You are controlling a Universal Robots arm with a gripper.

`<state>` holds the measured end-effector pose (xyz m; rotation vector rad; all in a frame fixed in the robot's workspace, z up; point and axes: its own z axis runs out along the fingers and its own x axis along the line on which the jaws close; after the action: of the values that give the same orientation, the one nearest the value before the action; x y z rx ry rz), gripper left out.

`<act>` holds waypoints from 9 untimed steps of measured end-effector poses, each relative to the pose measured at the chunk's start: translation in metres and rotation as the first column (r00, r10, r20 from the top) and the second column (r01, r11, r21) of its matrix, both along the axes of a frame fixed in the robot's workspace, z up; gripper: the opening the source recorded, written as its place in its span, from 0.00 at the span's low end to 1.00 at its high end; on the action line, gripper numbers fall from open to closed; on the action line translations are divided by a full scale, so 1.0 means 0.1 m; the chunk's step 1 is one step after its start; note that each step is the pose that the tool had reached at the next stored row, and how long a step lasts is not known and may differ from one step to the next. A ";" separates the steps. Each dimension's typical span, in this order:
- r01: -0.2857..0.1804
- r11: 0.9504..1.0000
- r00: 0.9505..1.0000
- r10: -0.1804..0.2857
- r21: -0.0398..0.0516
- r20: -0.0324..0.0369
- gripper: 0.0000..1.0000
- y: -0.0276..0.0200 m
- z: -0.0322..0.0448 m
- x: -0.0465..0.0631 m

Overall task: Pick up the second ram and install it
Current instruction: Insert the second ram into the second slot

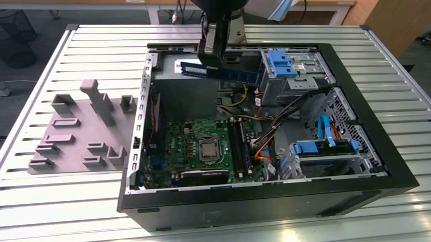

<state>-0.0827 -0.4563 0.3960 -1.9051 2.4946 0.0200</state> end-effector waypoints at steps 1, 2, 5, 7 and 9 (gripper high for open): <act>0.008 1.000 1.000 -0.008 0.000 0.000 0.14 0.000 0.000 0.00; 0.019 1.000 1.000 -0.019 0.000 0.000 0.14 0.000 -0.001 0.00; 0.064 0.998 0.998 -0.064 -0.001 0.000 0.14 0.000 -0.003 0.00; 0.123 0.992 0.992 -0.123 -0.001 0.000 0.14 0.000 -0.005 0.00; 0.155 0.988 0.988 -0.155 -0.001 0.000 0.14 0.000 -0.007 0.00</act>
<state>-0.0827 -0.4563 0.3953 -1.7048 2.6353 0.0179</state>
